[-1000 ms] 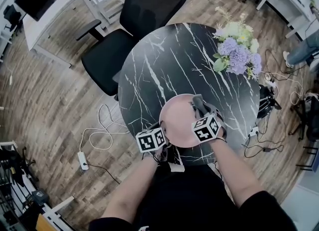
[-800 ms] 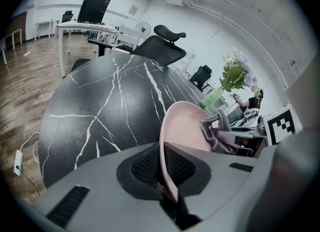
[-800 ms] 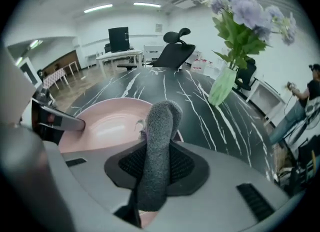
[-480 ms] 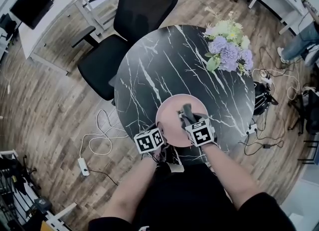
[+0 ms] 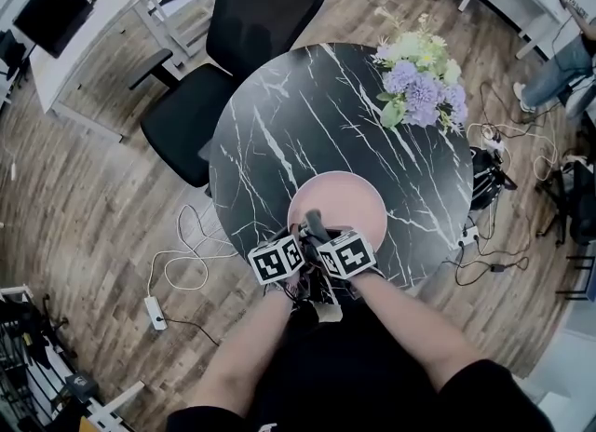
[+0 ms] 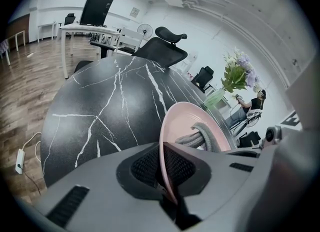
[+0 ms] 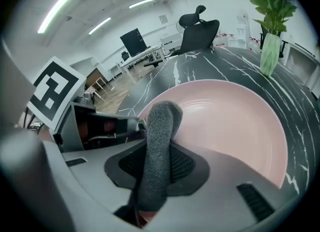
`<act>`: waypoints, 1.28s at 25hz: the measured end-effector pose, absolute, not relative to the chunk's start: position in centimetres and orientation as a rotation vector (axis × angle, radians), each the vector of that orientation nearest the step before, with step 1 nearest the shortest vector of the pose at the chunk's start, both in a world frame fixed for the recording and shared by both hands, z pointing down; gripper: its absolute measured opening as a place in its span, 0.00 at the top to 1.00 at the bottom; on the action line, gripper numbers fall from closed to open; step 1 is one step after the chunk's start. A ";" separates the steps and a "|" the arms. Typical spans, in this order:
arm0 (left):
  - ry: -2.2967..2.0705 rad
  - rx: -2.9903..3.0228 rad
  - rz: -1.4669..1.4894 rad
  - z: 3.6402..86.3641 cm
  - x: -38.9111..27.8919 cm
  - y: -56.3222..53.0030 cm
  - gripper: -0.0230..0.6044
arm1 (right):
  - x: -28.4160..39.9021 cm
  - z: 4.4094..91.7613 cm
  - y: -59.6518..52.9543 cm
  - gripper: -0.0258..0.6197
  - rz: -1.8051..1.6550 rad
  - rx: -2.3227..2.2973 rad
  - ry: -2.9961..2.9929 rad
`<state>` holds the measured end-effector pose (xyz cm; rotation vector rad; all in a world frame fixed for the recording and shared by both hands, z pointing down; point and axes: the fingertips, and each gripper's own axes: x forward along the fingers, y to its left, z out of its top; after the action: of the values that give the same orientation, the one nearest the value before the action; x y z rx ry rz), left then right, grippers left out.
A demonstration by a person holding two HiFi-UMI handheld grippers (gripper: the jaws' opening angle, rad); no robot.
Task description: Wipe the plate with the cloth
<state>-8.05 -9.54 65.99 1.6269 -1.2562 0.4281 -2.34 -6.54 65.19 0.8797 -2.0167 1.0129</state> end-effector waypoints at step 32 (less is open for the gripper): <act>-1.260 1.630 0.444 65.9 -8.0 -9.5 0.91 | 9.8 65.7 -10.9 0.79 0.195 0.874 -1.741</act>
<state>-7.98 -9.52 65.89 1.6303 -1.2601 0.4439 9.76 -10.86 65.69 0.8735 -1.7415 0.1951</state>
